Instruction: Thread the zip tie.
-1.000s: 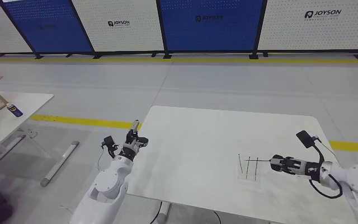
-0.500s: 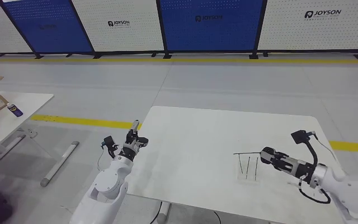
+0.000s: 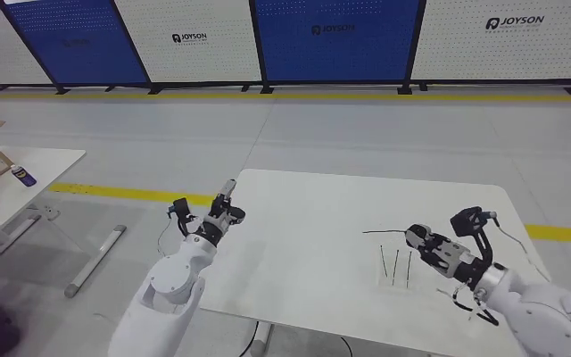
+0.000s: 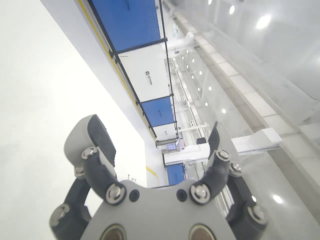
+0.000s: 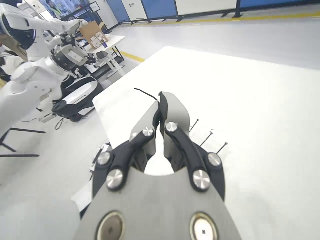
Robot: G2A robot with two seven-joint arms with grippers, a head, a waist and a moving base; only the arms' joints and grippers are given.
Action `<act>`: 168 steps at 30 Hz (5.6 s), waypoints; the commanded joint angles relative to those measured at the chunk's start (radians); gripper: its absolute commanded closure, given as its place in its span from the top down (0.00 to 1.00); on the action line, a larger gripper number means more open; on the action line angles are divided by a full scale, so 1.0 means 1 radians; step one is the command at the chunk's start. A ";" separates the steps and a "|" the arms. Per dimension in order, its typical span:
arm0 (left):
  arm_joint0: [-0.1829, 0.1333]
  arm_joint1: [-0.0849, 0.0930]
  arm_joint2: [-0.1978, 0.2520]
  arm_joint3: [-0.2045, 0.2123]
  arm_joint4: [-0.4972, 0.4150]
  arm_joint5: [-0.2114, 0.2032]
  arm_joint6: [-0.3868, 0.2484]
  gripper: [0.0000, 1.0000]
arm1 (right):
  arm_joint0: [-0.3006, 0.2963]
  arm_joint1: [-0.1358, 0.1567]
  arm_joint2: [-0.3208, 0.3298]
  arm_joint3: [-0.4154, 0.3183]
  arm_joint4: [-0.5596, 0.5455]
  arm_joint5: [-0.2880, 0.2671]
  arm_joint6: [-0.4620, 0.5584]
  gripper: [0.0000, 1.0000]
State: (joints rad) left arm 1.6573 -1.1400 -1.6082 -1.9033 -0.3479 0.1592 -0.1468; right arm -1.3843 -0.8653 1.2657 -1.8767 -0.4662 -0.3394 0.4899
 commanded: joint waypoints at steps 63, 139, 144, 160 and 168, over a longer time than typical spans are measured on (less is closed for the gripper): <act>-0.155 0.047 0.321 0.134 -0.451 0.124 -0.319 1.00 | 0.171 -0.040 -0.452 0.151 -0.858 0.084 -0.698 0.00; -0.369 0.149 0.600 0.231 -0.776 0.181 -0.199 0.00 | 0.138 -0.095 -0.405 0.080 -1.104 0.015 -0.552 0.00; -0.366 0.155 0.599 0.227 -0.766 0.181 -0.200 0.00 | 0.130 -0.100 -0.390 0.081 -1.085 0.014 -0.548 1.00; -0.242 0.149 0.631 0.183 -0.300 -0.198 0.016 0.00 | 0.047 -0.096 -0.232 0.021 -0.729 0.021 -0.321 1.00; -0.231 0.146 0.639 0.184 -0.272 -0.239 0.040 0.00 | 0.025 -0.092 -0.201 -0.017 -0.639 -0.001 -0.255 1.00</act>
State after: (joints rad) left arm 1.4261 -0.9939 -0.9694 -1.7191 -0.6197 -0.0798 -0.1064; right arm -1.3597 -0.9577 1.0648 -1.8944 -1.1043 -0.3402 0.2353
